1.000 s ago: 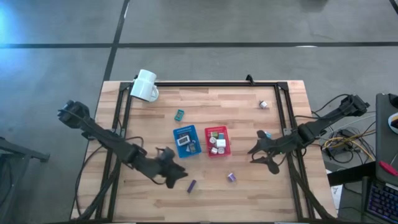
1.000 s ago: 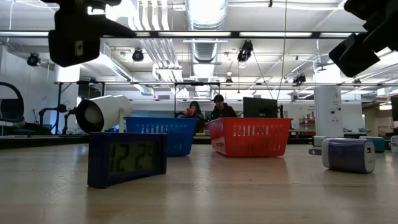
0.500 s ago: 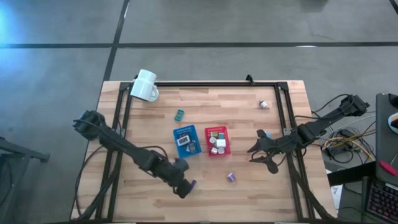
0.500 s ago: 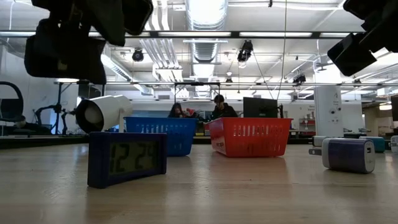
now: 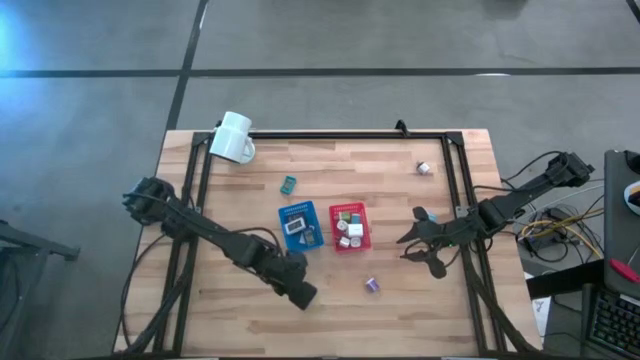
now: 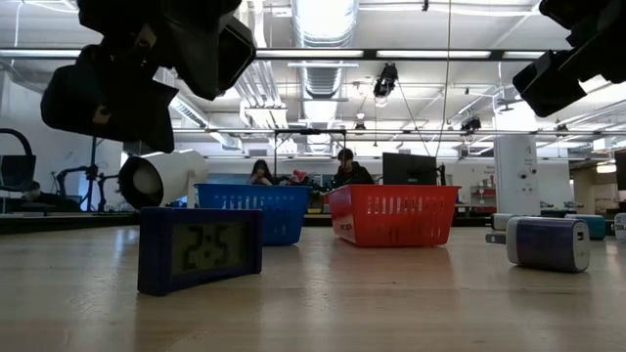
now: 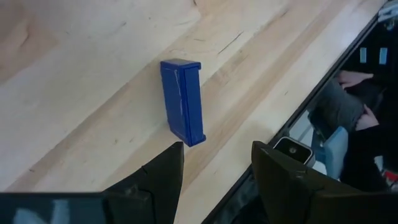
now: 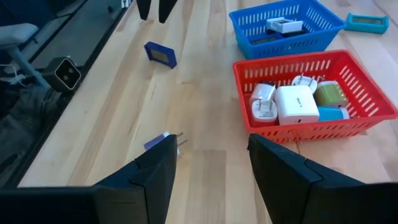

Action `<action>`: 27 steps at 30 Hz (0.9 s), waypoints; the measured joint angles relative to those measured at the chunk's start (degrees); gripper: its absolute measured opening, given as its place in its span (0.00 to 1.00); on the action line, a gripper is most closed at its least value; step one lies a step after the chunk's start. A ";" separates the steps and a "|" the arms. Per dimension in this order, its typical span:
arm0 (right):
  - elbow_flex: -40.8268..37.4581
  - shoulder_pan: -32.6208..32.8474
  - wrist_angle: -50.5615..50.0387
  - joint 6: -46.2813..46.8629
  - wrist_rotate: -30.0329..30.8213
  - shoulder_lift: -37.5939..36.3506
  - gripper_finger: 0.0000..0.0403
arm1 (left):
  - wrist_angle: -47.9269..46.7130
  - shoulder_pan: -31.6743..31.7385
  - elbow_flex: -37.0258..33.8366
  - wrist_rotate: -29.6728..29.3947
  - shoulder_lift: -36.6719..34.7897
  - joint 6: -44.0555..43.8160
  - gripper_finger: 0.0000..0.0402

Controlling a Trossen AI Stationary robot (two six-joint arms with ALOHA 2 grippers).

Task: Pick & Place Office items
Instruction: Put the violet digital clock into the blue bin

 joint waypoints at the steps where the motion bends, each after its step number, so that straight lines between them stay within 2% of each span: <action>1: 0.00 -0.02 -0.02 0.04 0.02 0.00 0.48 | 0.02 0.03 0.00 -0.02 0.02 -0.57 0.48; 16: 0.00 0.00 -0.56 0.00 0.02 0.00 0.48 | 0.70 0.03 -0.76 -2.54 1.83 -2.87 0.48; 27: 0.00 0.00 -0.55 -0.04 0.07 0.02 0.48 | 3.10 0.02 2.31 7.15 11.69 -2.84 0.48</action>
